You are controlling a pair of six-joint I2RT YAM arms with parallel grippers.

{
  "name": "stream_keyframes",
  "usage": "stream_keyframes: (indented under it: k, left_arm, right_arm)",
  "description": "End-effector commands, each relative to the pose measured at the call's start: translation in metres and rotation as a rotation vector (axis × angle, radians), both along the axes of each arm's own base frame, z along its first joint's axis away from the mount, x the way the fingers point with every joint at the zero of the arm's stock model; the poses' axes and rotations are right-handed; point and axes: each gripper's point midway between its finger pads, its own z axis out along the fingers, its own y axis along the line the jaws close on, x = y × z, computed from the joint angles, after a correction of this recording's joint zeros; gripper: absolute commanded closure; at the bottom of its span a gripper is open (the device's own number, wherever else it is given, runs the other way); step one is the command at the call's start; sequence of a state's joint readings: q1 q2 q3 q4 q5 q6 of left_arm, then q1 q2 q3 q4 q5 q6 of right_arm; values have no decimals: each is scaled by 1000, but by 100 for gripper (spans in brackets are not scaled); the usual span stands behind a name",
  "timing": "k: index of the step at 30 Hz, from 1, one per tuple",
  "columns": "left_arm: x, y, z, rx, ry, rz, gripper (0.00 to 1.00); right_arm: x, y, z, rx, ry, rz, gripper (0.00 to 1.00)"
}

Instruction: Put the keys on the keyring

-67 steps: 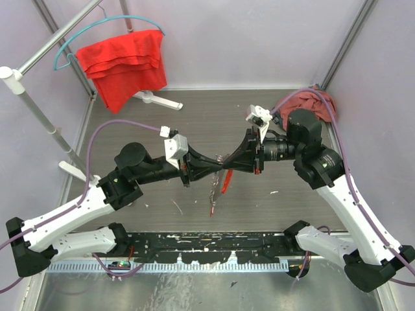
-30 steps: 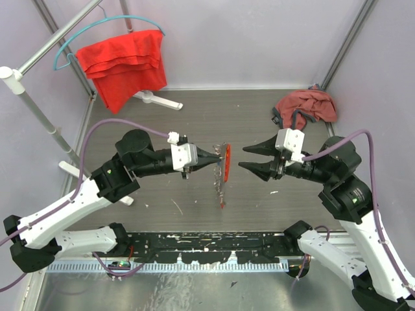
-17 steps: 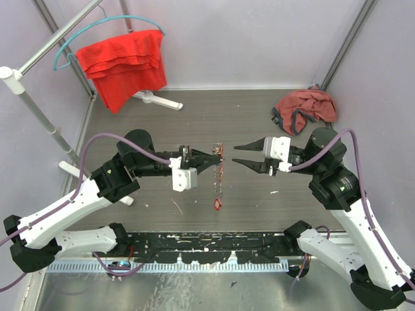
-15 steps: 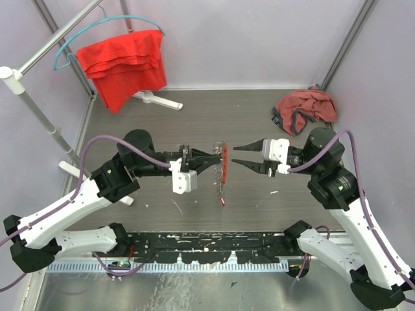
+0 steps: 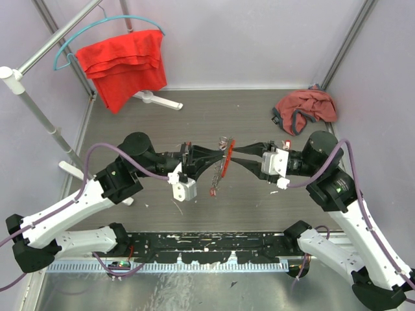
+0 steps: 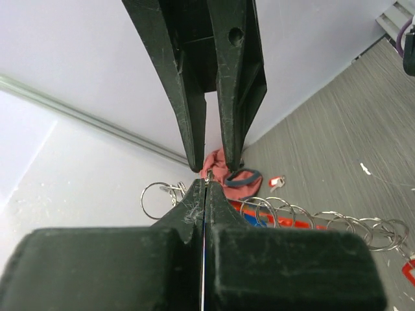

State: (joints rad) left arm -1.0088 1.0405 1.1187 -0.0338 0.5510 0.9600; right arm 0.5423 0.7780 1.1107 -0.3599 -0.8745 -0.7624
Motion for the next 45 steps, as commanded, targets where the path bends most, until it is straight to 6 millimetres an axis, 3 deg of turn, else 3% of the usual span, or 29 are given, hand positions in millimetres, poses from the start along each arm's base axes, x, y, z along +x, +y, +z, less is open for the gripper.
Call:
stream_keyframes:
  k: [1,21,34,45]
  left_arm:
    - [-15,3,41,-159,-100,-64,100]
    - [-61,5,64,-247,-190,-309,100]
    - [-64,5,65,-248,-190,-324,100]
    - [-55,-1,67,-261,-167,-298,100]
  right_arm:
    - [-7,1,29,75,-124,27,68]
    - [-54,-12,56,144,-177,130,73]
    - [-62,-10,65,167,-177,172,73]
    - [-52,-4,62,155,-163,175,74]
